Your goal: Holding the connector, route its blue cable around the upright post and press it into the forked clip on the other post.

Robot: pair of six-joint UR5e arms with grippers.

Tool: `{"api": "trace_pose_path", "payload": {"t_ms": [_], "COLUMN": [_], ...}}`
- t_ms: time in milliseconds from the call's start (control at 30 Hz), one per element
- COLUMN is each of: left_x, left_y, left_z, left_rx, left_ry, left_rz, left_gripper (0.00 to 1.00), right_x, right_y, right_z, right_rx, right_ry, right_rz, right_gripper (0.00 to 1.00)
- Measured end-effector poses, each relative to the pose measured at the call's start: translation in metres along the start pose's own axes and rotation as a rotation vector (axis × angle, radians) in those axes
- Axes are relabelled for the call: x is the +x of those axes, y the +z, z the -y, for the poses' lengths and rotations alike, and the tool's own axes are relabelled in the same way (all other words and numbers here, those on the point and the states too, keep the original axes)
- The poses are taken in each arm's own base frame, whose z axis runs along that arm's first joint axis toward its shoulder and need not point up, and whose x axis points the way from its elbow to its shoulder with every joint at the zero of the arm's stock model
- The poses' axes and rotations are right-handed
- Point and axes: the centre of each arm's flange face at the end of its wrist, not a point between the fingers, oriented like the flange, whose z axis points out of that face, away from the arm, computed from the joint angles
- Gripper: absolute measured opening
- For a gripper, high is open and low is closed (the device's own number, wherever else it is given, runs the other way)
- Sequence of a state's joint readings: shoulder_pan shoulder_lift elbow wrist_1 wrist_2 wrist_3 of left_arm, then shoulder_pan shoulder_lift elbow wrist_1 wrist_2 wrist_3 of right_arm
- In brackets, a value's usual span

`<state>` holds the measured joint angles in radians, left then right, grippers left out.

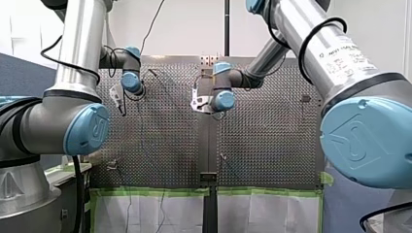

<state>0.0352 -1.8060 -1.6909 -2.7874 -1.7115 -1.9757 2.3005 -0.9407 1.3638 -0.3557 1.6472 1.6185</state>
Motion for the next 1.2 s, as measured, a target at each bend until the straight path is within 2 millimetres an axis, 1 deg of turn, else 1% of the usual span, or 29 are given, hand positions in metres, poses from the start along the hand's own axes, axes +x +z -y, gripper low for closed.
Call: {"api": "trace_pose_path", "payload": {"t_ms": [200, 300, 533, 733, 967, 1033, 1100, 1200], "left_x": [0.001, 0.001, 0.002, 0.002, 0.002, 0.002, 0.002, 0.002], "left_y": [-0.001, -0.001, -0.002, -0.002, -0.002, -0.002, -0.002, -0.002], "left_z": [0.002, 0.003, 0.005, 0.005, 0.005, 0.005, 0.005, 0.005], "left_rx": [0.004, 0.006, 0.009, 0.009, 0.008, 0.008, 0.008, 0.007], "left_ry": [0.000, 0.000, 0.004, 0.005, 0.005, 0.005, 0.005, 0.006], "left_rz": [-0.002, -0.003, -0.004, -0.004, -0.004, -0.003, -0.003, -0.003], "left_gripper": [0.99, 0.99, 0.99, 0.99, 0.99, 0.99, 0.99, 0.99], "right_x": [-0.021, -0.030, -0.052, -0.068, -0.086, -0.092, -0.098, -0.111], "right_y": [-0.008, -0.010, -0.014, -0.019, -0.027, -0.031, -0.035, -0.041], "right_z": [-0.012, -0.024, -0.067, -0.100, -0.138, -0.145, -0.148, -0.152], "right_rx": [-0.028, -0.052, -0.110, -0.153, -0.221, -0.236, -0.244, -0.259], "right_ry": [0.004, 0.018, 0.072, 0.113, 0.117, 0.118, 0.119, 0.121], "right_rz": [0.017, 0.024, 0.023, 0.018, 0.013, 0.013, 0.014, 0.021], "right_gripper": [0.00, 0.00, 0.00, 0.00, 0.00, 0.00, 0.00, 0.00]}}
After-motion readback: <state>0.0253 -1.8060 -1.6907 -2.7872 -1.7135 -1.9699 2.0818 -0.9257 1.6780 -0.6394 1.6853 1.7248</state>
